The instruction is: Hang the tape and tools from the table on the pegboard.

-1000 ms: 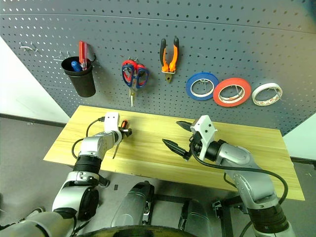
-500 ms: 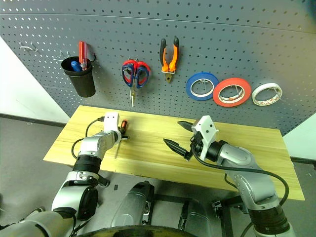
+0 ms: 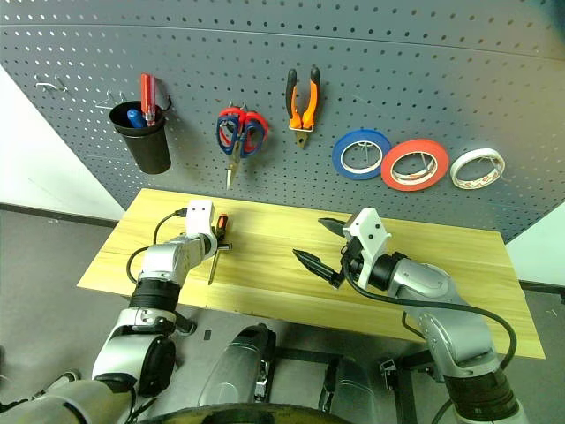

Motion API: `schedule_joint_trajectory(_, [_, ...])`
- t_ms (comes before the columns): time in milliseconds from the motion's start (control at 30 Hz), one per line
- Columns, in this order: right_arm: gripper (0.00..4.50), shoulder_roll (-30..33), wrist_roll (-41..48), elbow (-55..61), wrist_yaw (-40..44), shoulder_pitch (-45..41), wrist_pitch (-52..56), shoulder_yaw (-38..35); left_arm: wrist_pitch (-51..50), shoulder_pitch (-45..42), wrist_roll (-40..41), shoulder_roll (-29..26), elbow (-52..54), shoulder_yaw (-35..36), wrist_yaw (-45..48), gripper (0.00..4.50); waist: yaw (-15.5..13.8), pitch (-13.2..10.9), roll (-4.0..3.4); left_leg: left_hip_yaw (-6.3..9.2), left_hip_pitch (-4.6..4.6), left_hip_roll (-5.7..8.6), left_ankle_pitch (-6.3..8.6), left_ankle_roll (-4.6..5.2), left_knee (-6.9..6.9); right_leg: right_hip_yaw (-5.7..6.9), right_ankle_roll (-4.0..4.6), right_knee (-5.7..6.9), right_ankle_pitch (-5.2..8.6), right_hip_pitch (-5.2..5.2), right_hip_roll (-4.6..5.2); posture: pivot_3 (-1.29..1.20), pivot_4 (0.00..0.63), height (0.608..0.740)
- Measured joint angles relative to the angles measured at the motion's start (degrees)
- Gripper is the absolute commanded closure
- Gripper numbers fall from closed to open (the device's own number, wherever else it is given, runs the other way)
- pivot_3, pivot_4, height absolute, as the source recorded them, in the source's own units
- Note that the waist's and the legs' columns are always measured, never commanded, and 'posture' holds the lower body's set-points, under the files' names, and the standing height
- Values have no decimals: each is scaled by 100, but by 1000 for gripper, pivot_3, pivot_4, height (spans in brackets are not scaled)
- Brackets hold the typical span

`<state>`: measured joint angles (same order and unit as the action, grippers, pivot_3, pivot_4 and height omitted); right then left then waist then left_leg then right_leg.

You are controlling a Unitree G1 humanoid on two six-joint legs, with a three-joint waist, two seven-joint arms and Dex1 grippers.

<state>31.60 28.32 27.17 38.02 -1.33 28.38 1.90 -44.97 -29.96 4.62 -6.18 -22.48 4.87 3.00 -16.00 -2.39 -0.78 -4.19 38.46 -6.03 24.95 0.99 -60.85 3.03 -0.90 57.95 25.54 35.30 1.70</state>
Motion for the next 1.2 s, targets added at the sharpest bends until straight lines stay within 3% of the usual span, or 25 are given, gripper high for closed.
schedule_joint_trajectory(367, [0, -6, -8, -11, 9, 3, -7, -1, 1040, 934, -541, -365, 1820, -1175, 483, 3895, -17, 0, -1, -4, -1, -8, 0, 0, 0, -1, 3, -1, 2, 1, 0, 265, 92, 629])
schedule_joint_trajectory(667, [0, -5, -11, -45, 36, 1, -13, -3, 1905, 1330, -871, -675, 2266, -1556, 717, 3895, -17, -1, -1, -10, 0, -10, 0, 1, 1, 1, 3, -4, 2, 4, -1, 267, 91, 629])
schedule_joint_trajectory(867, [0, -4, -22, -85, 65, -9, -24, -15, 3240, 1665, -1314, -1067, 2311, -1830, 827, 3895, -33, -1, -2, -13, 0, -11, 1, 1, 2, 5, 4, -7, 3, 5, -1, 270, 90, 629])
schedule_joint_trajectory(1200, [0, -4, -18, -172, 164, -102, -89, -56, 5503, 1919, -1510, -1029, 2362, -1822, 669, 3895, -37, -1, -3, -18, 0, -15, 1, 2, 3, 8, 3, -15, 3, 5, -4, 274, 84, 629])
